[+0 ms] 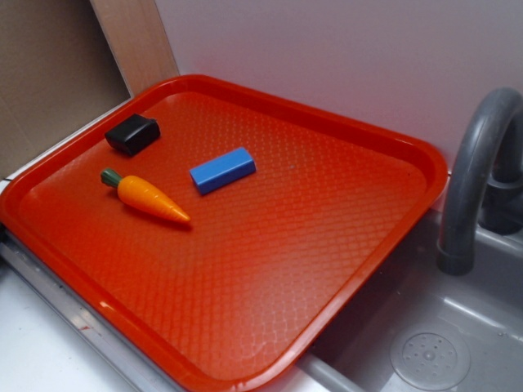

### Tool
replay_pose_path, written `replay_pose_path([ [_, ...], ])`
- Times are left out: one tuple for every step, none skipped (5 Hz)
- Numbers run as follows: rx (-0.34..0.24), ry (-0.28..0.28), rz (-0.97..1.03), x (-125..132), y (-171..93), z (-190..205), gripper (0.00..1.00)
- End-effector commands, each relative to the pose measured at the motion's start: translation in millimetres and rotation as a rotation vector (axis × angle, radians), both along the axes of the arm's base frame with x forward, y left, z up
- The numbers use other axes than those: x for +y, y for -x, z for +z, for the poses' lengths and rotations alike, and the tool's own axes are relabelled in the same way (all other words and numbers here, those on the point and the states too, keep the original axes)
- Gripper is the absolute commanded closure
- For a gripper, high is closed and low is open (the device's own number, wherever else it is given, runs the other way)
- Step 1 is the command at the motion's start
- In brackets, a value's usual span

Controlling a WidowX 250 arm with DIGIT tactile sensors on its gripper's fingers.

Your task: Grab the blue block.

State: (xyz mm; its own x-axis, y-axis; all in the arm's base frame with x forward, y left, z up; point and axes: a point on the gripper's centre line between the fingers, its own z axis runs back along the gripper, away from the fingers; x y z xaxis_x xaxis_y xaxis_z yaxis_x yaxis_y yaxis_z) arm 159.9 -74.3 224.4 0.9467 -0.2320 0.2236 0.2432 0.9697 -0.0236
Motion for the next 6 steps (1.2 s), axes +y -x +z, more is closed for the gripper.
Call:
replay_pose_path([
  [-0.075,0.045,-0.139,-63.6,-44.5,-17.6,0.0],
  [-0.049,0.049,-0.173,-93.4,-65.1,-43.1,0.0],
  [0.012,0.019,-0.197,-108.3,-73.4,-72.9,0.0],
  [0.083,-0.053,-0.204,-112.0,-78.7,-101.8,0.0],
  [0.142,-0.065,-0.213,-114.2,-82.8,-128.8,0.0],
  [0.18,-0.047,-0.279,-123.4,-84.3,-153.5,0.0],
])
